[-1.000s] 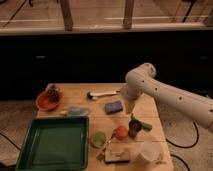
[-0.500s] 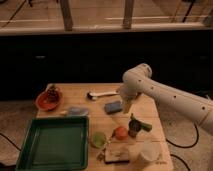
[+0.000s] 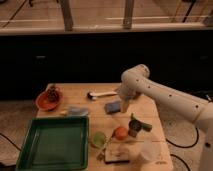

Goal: Place sponge in tray

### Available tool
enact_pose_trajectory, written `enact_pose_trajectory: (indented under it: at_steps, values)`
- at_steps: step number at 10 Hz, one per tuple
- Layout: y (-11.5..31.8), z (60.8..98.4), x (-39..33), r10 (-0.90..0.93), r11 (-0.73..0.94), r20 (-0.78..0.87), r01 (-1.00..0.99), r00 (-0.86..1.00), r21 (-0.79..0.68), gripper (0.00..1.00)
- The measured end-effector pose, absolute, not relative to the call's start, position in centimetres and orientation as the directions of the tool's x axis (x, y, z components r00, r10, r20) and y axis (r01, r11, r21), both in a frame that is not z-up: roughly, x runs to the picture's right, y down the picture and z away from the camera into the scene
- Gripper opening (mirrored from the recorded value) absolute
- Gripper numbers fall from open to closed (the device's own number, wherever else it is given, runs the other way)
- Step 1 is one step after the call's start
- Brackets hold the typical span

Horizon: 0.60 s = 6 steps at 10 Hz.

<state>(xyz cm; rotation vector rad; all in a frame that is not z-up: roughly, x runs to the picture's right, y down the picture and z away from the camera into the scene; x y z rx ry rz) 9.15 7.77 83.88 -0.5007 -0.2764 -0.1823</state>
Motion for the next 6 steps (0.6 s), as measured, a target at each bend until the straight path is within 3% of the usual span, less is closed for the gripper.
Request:
enact_pose_trajectory:
  at_steps: [6]
  values:
    - [8.3, 85.9, 8.6, -0.130, 0.846, 0.343, 0.285, 0.930, -0.451, 0.80]
